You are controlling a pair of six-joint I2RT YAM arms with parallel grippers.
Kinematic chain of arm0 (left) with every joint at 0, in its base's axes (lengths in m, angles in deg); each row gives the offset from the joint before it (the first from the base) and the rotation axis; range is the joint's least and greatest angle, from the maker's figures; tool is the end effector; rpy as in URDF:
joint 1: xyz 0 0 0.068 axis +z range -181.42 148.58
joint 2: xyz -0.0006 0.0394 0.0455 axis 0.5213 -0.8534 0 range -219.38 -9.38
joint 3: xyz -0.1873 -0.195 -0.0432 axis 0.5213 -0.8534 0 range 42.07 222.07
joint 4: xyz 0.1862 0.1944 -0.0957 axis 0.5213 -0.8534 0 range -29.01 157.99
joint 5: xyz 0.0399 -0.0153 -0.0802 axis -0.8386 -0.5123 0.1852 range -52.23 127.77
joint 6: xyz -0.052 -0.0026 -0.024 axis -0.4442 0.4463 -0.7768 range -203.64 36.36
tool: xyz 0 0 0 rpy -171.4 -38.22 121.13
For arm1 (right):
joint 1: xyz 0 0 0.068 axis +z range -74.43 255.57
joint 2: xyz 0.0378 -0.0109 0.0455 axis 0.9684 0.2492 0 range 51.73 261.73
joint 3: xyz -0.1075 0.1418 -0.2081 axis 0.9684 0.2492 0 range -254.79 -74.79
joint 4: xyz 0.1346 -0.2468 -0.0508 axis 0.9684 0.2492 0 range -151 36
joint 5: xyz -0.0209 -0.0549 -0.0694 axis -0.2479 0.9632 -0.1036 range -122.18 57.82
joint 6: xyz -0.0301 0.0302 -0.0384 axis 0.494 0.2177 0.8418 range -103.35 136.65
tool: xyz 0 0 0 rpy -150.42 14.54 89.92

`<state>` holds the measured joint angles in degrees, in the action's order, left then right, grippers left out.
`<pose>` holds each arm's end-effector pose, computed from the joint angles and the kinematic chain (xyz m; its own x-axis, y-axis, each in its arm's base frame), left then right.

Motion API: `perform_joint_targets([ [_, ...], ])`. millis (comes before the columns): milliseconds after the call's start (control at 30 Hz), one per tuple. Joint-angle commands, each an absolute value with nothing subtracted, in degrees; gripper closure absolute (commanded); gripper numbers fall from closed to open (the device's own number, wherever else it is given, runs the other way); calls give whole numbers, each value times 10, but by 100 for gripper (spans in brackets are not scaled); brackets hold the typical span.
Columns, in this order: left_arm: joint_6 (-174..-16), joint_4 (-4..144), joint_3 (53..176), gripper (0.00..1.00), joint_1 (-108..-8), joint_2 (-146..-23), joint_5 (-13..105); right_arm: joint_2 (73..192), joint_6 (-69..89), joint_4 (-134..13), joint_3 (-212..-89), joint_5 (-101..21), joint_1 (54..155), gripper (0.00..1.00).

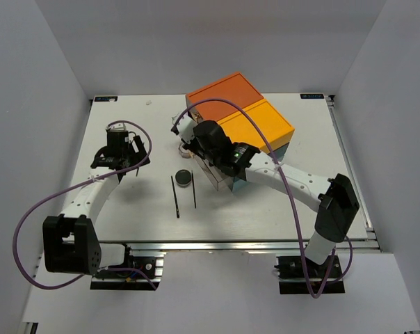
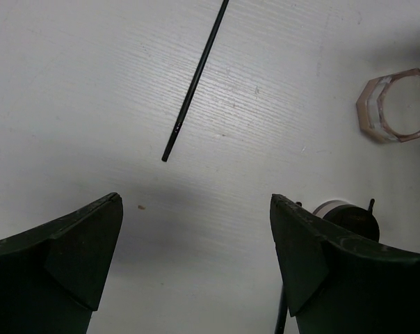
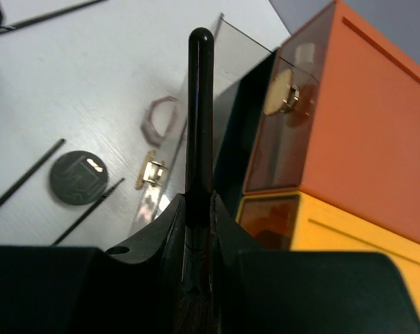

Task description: Organize the makeup

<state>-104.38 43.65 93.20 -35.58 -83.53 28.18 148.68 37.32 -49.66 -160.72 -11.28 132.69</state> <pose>0.2972 -0.0147 0.2340 -0.6716 -0.3012 -0.6769 -0.2980 0.9463 -0.1253 0.2470 0.3555 0.3412 0.0205 -0.5757 -0.8174 -0.6393 0.6210 -0.4534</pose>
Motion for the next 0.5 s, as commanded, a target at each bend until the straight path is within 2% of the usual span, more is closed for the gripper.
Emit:
perform_joint_targets([
  [0, -1039, 454, 923, 3, -350, -819, 281, 1480, 391, -508, -1625, -35, 1330, 100],
  [100, -1038, 457, 922, 3, -348, -819, 284, 1488, 401, -505, -1615, -28, 1330, 99],
  [200, -1039, 457, 923, 3, -348, -817, 286, 1494, 409, -501, -1608, -31, 1330, 91],
  [233, -1039, 457, 923, 3, -348, -818, 286, 1496, 413, -502, -1607, -31, 1330, 84],
  [300, -1039, 459, 922, 3, -348, -819, 287, 1499, 417, -494, -1606, -44, 1330, 78],
  [333, -1040, 459, 922, 3, -348, -820, 287, 1502, 417, -490, -1604, -48, 1330, 69],
  [400, -1040, 461, 920, 3, -347, -821, 286, 1503, 416, -480, -1602, -58, 1330, 59],
  [433, -1039, 461, 920, 3, -346, -822, 286, 1505, 416, -477, -1602, -62, 1330, 50],
  [467, -1040, 463, 920, 3, -344, -822, 286, 1506, 416, -474, -1602, -63, 1330, 47],
])
